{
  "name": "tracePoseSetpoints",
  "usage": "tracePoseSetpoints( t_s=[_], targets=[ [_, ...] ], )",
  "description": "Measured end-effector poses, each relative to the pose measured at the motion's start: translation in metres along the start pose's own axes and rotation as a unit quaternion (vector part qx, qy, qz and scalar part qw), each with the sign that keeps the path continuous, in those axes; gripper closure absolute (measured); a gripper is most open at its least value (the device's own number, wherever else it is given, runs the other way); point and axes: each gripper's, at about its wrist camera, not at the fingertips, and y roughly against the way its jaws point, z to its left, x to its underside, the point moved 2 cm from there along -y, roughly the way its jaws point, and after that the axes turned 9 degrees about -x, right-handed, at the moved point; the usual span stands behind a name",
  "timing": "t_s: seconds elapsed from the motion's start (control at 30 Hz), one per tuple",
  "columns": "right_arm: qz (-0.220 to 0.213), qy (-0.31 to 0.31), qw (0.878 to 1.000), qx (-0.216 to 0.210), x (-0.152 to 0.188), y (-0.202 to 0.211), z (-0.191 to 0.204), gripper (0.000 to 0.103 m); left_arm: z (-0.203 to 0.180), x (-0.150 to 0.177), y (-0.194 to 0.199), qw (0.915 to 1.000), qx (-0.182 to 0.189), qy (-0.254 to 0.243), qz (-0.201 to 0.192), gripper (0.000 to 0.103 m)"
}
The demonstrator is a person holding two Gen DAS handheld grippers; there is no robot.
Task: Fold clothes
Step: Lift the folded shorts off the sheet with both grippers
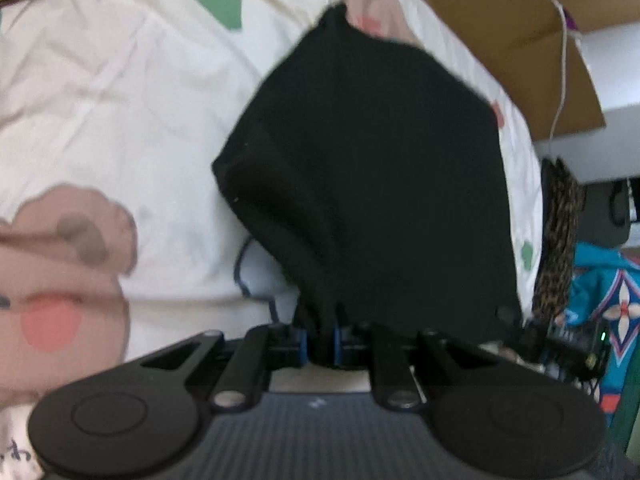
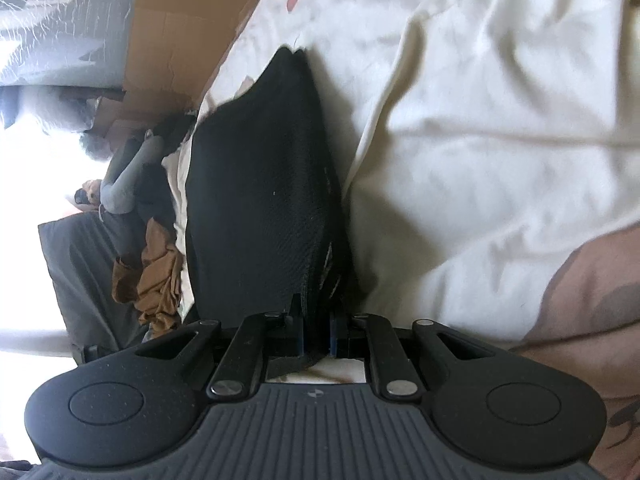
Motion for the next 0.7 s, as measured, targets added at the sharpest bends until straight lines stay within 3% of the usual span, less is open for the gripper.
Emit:
tracePoseSetpoints(
  t_s=[0.33,0.53,0.7],
  targets=[
    [-0.060,0.039,0.997,0.023,-0.035,0.024,0.015,0.094,-0.048,0.020,-0.021,0.9945,0.033,-0.056,0.083,0.091],
    [-0.074,0.054,0.995,0.029,-0.051,0.031,0.021,0.094,-0.071,0.024,-0.035,0.9900,0.046,-0.081,0.105,0.091],
    [-0.089,0.071,0.993,0.035,-0.071,0.034,0.031,0.094,-0.108,0.023,-0.070,0.9833,0.061,-0.119,0.123,0.091]
  ],
)
